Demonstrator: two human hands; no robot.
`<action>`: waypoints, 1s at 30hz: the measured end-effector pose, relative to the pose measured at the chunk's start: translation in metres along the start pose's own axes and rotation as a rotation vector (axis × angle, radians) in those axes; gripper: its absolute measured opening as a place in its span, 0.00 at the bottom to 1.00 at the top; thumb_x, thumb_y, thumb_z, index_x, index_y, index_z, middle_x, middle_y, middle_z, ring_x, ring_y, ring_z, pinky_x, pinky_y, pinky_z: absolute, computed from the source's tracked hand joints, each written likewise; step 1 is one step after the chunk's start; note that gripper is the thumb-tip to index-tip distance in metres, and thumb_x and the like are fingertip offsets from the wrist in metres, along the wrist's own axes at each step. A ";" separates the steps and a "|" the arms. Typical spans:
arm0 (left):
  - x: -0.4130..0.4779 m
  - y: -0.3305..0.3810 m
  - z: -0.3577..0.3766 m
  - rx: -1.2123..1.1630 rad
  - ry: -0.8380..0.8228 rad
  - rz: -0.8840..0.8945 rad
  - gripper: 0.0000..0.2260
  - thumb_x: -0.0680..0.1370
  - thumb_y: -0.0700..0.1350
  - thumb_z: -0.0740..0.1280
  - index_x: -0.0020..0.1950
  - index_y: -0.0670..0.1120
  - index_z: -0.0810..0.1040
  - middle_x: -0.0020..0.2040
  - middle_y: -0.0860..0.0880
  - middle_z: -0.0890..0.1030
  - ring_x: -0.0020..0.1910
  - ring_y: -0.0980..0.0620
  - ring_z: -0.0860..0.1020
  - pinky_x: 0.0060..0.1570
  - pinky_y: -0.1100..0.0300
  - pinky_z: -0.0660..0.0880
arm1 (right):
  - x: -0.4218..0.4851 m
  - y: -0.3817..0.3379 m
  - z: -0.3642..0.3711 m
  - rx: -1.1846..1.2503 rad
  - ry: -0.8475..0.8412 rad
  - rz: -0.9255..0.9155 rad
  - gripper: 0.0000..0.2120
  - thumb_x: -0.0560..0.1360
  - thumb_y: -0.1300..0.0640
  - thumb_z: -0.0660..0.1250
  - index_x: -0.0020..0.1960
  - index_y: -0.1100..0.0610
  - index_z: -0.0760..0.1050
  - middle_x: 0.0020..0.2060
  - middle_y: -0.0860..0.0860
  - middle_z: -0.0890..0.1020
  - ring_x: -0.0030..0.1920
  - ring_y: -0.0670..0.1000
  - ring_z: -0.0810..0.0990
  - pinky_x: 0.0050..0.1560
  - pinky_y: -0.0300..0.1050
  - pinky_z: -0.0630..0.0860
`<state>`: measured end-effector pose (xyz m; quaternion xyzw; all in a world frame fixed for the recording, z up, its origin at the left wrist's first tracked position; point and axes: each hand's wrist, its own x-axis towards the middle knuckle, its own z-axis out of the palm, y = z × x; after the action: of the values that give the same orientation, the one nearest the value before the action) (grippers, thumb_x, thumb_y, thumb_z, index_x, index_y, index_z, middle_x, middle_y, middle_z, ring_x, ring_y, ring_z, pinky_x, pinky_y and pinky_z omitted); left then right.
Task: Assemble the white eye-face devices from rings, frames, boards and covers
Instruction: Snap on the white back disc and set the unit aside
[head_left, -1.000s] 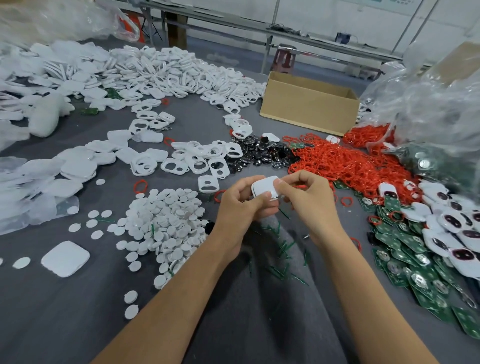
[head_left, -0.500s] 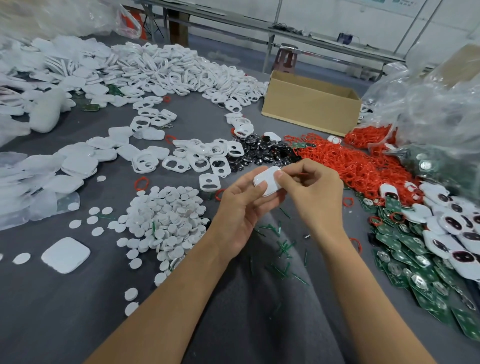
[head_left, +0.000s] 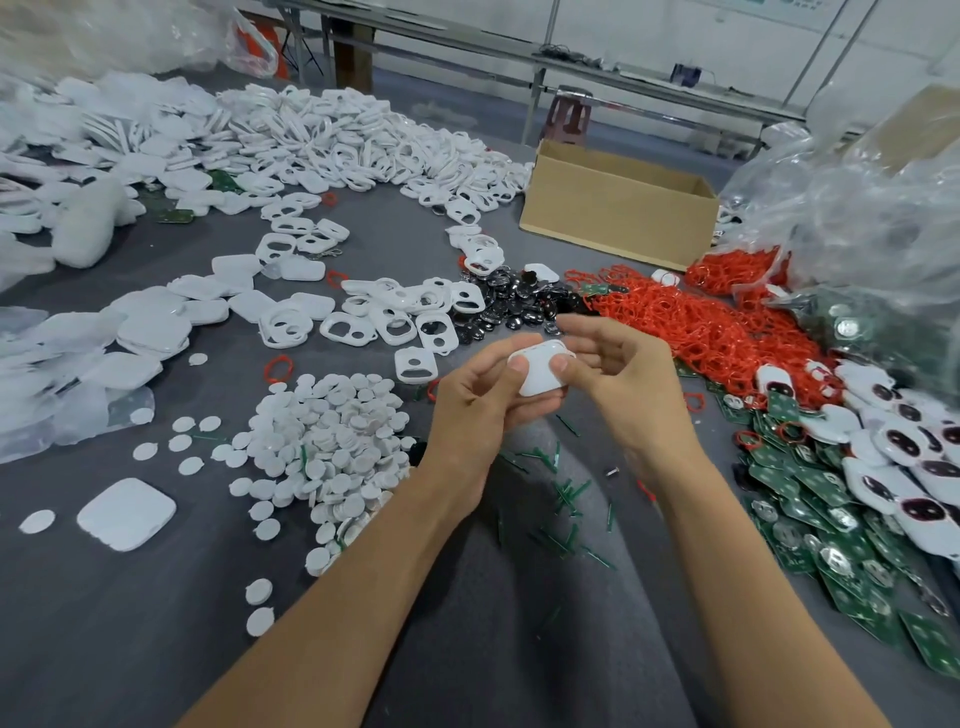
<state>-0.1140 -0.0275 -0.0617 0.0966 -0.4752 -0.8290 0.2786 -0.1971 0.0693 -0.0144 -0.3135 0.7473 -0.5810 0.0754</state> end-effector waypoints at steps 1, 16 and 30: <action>0.000 -0.001 0.001 0.056 0.007 0.028 0.10 0.81 0.38 0.62 0.58 0.45 0.80 0.51 0.46 0.85 0.46 0.48 0.84 0.47 0.59 0.82 | 0.000 0.000 -0.002 0.004 -0.034 0.004 0.15 0.71 0.71 0.70 0.51 0.54 0.81 0.44 0.56 0.84 0.42 0.50 0.80 0.49 0.47 0.77; -0.002 -0.008 0.002 0.260 0.036 0.105 0.12 0.78 0.35 0.67 0.62 0.38 0.78 0.47 0.42 0.85 0.44 0.48 0.85 0.43 0.63 0.80 | 0.001 0.005 -0.004 -0.002 -0.055 0.028 0.08 0.74 0.72 0.65 0.50 0.64 0.79 0.37 0.56 0.79 0.36 0.47 0.76 0.39 0.33 0.76; -0.005 -0.005 0.000 0.209 0.079 0.009 0.07 0.80 0.36 0.64 0.55 0.40 0.79 0.41 0.42 0.86 0.39 0.48 0.85 0.38 0.62 0.80 | 0.002 0.006 -0.005 -0.250 -0.227 -0.016 0.06 0.78 0.63 0.65 0.53 0.60 0.79 0.40 0.64 0.81 0.37 0.55 0.77 0.45 0.54 0.77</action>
<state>-0.1121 -0.0231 -0.0670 0.1555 -0.5481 -0.7692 0.2893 -0.2034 0.0730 -0.0175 -0.3900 0.7980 -0.4449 0.1151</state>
